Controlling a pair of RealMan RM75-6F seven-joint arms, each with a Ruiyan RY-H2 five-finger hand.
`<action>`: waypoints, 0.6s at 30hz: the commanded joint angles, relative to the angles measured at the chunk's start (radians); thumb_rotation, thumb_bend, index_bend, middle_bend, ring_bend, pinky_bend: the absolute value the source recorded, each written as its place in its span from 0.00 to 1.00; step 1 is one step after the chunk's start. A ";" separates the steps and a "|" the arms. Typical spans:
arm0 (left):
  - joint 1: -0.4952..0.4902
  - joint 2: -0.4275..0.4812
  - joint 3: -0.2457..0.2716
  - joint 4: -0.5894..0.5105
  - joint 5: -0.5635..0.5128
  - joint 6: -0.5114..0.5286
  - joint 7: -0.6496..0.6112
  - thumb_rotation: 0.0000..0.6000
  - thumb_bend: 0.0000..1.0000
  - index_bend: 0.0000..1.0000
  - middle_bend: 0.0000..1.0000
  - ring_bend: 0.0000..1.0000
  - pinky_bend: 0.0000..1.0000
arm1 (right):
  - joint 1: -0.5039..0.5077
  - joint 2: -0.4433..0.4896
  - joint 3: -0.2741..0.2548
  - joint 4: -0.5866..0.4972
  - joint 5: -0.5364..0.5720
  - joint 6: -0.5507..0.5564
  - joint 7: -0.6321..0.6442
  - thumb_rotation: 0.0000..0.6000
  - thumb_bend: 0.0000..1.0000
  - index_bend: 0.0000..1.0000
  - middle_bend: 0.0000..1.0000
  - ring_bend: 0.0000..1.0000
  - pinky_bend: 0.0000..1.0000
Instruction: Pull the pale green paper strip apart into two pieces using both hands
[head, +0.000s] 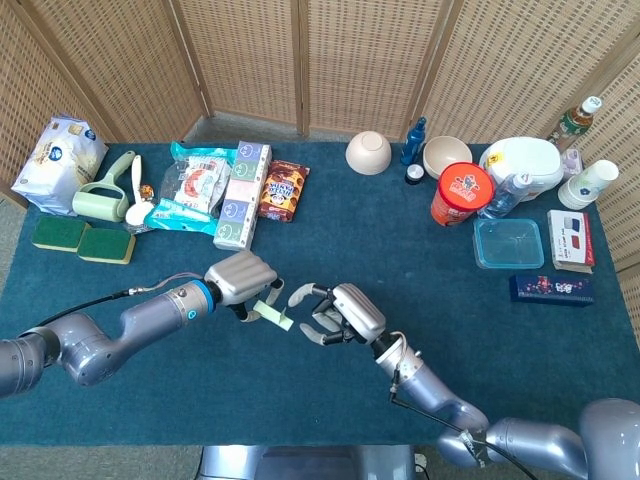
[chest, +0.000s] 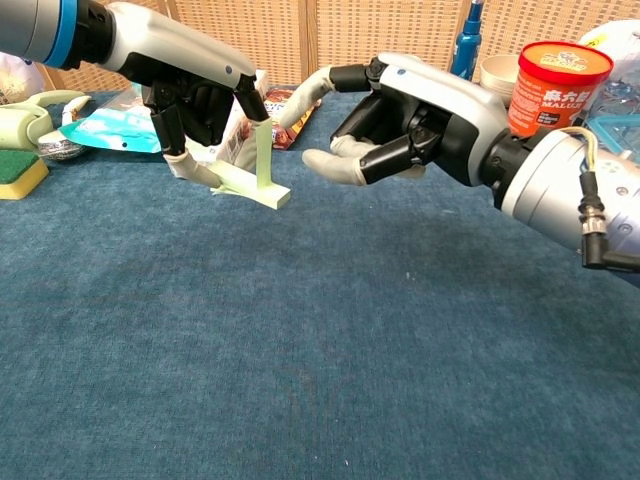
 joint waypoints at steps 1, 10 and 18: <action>-0.001 -0.001 0.001 0.002 0.001 -0.001 -0.003 1.00 0.45 0.70 1.00 1.00 1.00 | 0.001 0.001 0.000 -0.001 0.000 0.000 0.001 1.00 0.40 0.40 1.00 1.00 1.00; -0.015 -0.016 -0.002 0.016 0.000 -0.003 -0.009 1.00 0.45 0.70 1.00 1.00 1.00 | 0.010 -0.007 -0.008 -0.008 -0.005 -0.009 -0.008 1.00 0.40 0.40 1.00 1.00 1.00; -0.021 -0.016 -0.002 0.013 0.002 -0.006 -0.021 1.00 0.45 0.69 1.00 1.00 1.00 | 0.012 -0.008 -0.009 -0.006 -0.001 -0.010 -0.017 1.00 0.40 0.41 1.00 1.00 1.00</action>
